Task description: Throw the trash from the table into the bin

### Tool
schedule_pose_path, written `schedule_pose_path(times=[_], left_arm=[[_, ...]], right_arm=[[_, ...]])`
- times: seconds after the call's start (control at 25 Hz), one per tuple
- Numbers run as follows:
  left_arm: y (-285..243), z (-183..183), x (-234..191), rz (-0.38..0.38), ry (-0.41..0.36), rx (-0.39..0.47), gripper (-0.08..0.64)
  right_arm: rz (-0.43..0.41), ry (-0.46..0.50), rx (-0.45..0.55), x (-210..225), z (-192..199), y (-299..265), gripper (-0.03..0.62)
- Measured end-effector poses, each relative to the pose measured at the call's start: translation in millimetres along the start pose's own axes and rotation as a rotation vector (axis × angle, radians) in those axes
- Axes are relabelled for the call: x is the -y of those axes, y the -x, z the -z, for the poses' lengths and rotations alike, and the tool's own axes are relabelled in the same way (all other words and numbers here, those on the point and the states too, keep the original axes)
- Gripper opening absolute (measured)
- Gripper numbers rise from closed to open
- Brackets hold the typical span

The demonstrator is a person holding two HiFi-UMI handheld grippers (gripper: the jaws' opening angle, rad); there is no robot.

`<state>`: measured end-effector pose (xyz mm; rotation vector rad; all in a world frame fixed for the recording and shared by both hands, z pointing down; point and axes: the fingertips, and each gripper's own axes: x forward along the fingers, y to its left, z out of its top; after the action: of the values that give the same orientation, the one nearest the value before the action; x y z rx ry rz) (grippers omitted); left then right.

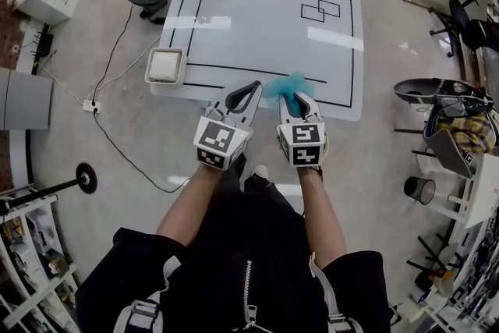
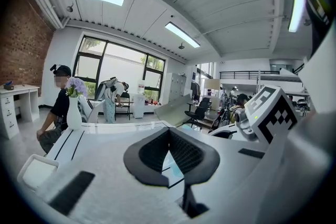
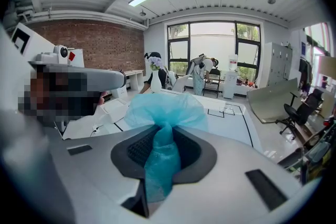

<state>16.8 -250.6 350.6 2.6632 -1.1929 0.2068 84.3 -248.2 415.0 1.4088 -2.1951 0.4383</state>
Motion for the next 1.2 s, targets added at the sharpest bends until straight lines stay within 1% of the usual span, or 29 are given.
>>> schedule_pose_path(times=[0.2,0.44,0.68,0.96,1.2], left_arm=[[6,6,41,0.004,-0.025,-0.007,0.008],[27,18,89,0.015,-0.060,-0.027,0.007],[37,29,128,0.030,-0.063,-0.032,0.008],[39,48,154,0.075,-0.063,-0.037,0.008],[41,73,173,0.141,-0.079,-0.059,0.007]], right_arm=[[0.003,-0.017,0.024,11,18,35,0.063],[0.016,-0.032,0.043,15,49,80,0.063],[0.035,-0.044,0.040,23,82,116,0.063],[0.079,-0.077,0.024,31,119,138,0.063],[0.137,-0.129,-0.001,34,161,154,0.063]])
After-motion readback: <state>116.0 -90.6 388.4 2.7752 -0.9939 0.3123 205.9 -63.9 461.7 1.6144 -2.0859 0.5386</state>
